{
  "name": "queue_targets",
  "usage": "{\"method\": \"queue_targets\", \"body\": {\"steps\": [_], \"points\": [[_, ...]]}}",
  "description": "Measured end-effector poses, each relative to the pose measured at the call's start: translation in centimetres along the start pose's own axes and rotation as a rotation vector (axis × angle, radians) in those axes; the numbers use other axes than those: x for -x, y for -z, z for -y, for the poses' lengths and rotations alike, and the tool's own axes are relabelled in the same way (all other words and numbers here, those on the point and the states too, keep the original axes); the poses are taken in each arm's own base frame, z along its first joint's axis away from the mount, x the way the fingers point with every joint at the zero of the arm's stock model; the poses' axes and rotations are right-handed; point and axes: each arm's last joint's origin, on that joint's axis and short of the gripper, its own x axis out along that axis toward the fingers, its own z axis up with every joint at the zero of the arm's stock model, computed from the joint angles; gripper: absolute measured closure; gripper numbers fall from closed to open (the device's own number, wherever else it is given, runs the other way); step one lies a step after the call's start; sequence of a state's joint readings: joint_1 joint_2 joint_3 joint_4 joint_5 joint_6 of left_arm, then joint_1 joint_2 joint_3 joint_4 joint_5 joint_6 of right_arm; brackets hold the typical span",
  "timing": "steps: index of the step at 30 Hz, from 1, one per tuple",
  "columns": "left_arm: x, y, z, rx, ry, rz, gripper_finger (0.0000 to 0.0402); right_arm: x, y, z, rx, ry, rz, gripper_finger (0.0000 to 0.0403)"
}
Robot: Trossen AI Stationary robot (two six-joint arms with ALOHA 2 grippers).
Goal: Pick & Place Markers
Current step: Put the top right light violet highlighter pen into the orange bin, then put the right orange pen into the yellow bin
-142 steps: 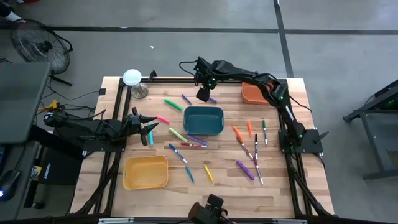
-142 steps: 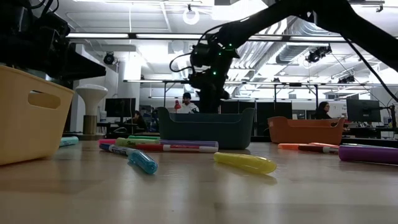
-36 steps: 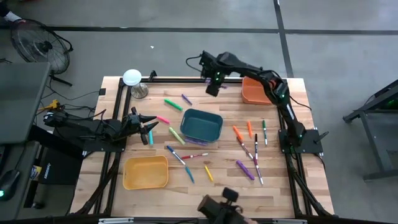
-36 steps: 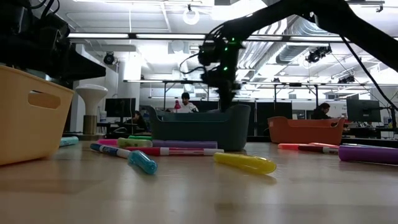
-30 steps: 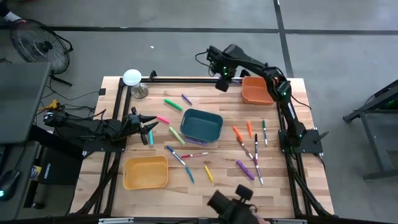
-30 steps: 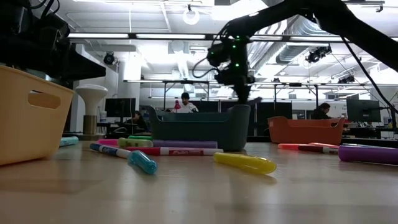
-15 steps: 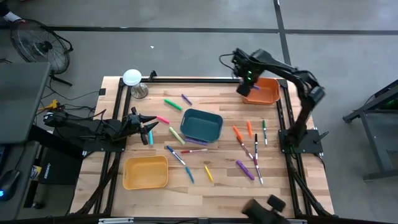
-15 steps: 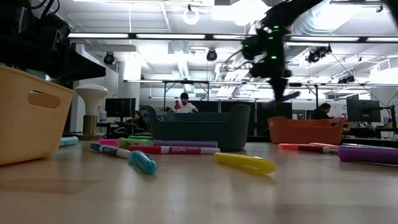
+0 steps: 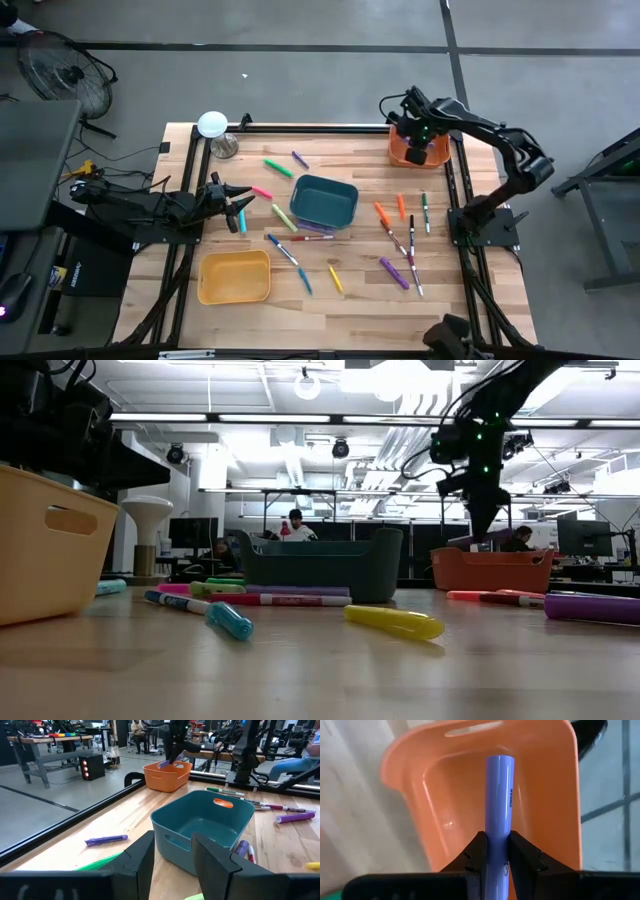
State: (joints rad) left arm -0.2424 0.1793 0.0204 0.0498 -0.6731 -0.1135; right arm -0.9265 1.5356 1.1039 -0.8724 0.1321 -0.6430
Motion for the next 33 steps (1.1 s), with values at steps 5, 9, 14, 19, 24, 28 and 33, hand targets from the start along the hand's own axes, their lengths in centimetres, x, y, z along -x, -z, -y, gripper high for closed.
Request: {"method": "queue_targets", "body": {"steps": [5, 9, 14, 19, 24, 28, 33], "points": [[0.0, 0.0, 0.0, 0.0, 0.008, -0.001, 0.0275, -1.4, 0.2, 0.1, 0.064, 0.027, 0.012, 0.0355], [0.0, 0.0, 0.0, 0.0, 0.008, -0.001, 0.0275, -2.4, 0.5, -0.1, 0.076, 0.002, 0.057, 0.0355], [0.0, 0.0, 0.0, 0.0, 0.009, -0.001, 0.0275, -3.5, 0.9, -0.6, 0.122, -0.01, 0.083, 0.034], [0.0, 0.0, 0.0, 0.0, 0.009, -0.001, 0.0275, -3.7, 0.8, -0.6, 0.133, 0.019, 0.078, 0.0317], [0.0, 0.0, 0.0, 0.0, 0.01, -0.001, 0.0275, -3.7, 0.8, -0.5, 0.11, 0.046, 0.077, 0.0312], [0.0, 0.0, 0.0, 0.0, 0.01, -0.001, 0.0275, -3.7, 0.7, -0.4, 0.098, 0.054, 0.077, 0.031], [0.0, 0.0, 0.0, 0.0, 0.01, -0.001, 0.0275, -3.6, 0.3, -0.3, 0.042, 0.14, 0.057, 0.0304]]}}
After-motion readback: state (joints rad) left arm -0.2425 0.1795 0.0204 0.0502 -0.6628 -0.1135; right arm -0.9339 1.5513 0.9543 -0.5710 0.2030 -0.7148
